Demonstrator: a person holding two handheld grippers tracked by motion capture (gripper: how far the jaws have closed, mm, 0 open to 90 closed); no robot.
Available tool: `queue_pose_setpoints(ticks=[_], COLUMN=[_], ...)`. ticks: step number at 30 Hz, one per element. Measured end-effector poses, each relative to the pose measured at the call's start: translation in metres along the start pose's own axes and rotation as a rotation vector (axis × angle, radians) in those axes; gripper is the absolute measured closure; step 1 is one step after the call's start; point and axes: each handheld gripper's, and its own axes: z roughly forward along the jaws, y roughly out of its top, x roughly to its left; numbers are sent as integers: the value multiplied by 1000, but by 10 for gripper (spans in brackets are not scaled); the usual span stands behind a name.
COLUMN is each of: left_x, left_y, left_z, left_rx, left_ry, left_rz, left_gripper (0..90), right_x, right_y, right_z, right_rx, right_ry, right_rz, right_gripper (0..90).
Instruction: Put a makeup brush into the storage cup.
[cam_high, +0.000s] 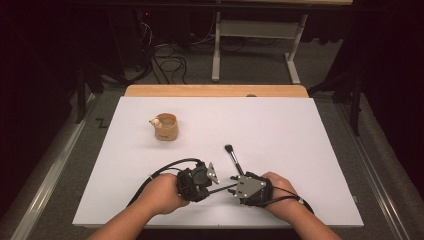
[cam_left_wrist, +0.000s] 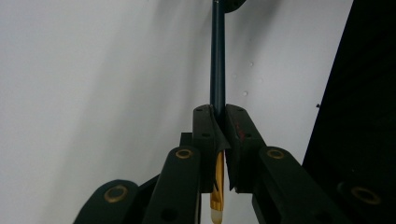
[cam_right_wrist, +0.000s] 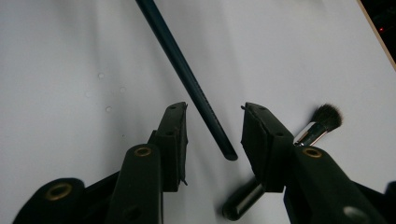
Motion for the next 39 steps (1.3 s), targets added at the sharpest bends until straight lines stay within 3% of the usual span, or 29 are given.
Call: queue_pose_setpoints(ticks=[24,29,39], left_x=[-1,-1,0], left_y=[1,2,3], left_z=[-2,-1,-2], left_rx=[-6,-1,10], left_ry=[-10,-10,-9], left_rz=[2,3,11], left_gripper=[832,832,831], right_x=[-2,-1,-2], right_y=[1,2,3], right_z=[3,3,3], right_rx=[20,14,24], right_ry=[20,17,20], right_rz=[-50,-44,-75], right_gripper=[746,746,771])
